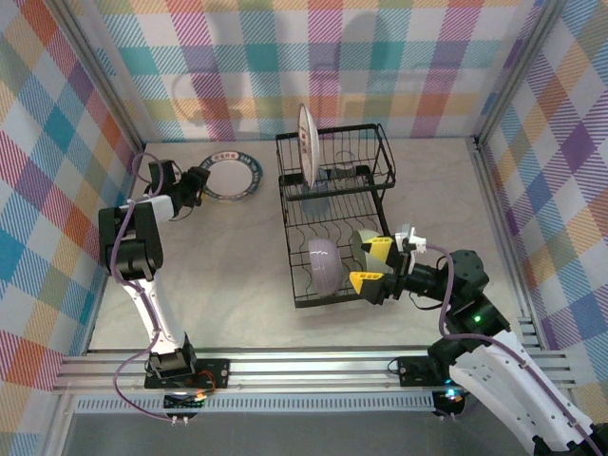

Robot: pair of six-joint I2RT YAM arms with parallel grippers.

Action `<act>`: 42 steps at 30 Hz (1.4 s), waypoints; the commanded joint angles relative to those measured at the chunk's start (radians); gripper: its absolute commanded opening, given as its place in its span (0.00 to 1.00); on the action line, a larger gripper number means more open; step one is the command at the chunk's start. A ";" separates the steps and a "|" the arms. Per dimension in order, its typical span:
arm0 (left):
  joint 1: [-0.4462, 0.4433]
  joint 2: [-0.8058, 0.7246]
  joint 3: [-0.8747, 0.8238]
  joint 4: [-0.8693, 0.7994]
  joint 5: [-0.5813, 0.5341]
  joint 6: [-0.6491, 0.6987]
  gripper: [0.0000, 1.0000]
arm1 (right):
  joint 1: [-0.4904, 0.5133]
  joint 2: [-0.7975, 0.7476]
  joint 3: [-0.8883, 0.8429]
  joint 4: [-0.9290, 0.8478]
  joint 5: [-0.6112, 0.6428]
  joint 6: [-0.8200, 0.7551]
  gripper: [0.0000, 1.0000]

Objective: Unload the mixed dishes from the dish rack

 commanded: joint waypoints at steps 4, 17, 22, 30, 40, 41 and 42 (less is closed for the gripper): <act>0.009 -0.029 0.077 -0.167 -0.045 0.086 0.93 | -0.002 -0.004 -0.009 0.042 -0.004 -0.019 0.99; -0.004 -0.114 0.193 -0.562 -0.157 0.223 1.00 | -0.002 -0.002 -0.009 0.025 0.039 -0.029 0.99; -0.017 -0.331 0.106 -0.677 -0.208 0.259 1.00 | -0.002 -0.010 -0.007 0.010 0.071 -0.035 0.99; -0.072 -0.771 -0.101 -0.726 -0.103 0.297 1.00 | -0.002 -0.023 0.002 -0.016 0.138 -0.036 0.99; -0.137 -1.244 -0.354 -0.681 0.157 0.385 1.00 | -0.001 0.029 0.144 -0.129 0.306 -0.031 0.99; -0.144 -1.280 -0.382 -0.655 0.193 0.383 1.00 | -0.001 0.043 0.166 -0.145 0.331 -0.030 0.99; -0.153 -1.310 -0.405 -0.634 0.217 0.382 1.00 | -0.001 0.063 0.191 -0.166 0.350 -0.031 0.99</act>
